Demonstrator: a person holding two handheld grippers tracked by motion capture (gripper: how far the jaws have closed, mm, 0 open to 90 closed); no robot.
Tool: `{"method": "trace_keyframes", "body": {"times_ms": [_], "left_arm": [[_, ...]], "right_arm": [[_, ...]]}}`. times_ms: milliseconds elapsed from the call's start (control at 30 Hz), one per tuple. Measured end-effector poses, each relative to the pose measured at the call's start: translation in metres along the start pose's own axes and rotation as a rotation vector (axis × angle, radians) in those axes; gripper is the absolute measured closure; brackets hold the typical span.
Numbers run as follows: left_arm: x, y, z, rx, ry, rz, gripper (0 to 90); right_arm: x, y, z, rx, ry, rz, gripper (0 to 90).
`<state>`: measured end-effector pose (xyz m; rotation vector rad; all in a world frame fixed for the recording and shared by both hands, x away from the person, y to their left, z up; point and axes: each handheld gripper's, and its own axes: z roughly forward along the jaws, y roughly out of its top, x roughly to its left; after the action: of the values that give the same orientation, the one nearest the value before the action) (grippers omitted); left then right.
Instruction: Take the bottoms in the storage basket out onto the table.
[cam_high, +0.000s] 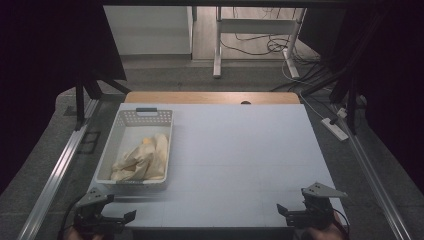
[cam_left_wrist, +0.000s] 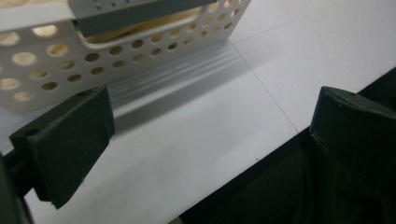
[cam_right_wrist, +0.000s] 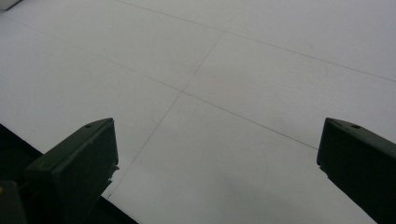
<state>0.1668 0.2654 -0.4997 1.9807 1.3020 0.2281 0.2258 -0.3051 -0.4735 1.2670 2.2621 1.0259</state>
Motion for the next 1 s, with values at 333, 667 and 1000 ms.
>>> {"method": "trace_keyframes", "body": {"times_ms": [333,667,1000], "left_arm": [[0.0021,-0.0002,-0.0018,-0.014,-0.041,0.003,0.0],[0.0001,0.0018,-0.0050,-0.072,-0.055,0.046,0.0],[-0.0029,0.0072,-0.0068,-0.088,-0.013,0.104,0.0]], "right_arm": [[-0.0006,0.0003,0.0010,0.009,0.008,0.003,0.0],[-0.0001,0.0005,0.0021,0.017,0.005,0.001,0.0],[0.0003,0.0005,0.0028,0.020,0.004,-0.002,0.0]]}}
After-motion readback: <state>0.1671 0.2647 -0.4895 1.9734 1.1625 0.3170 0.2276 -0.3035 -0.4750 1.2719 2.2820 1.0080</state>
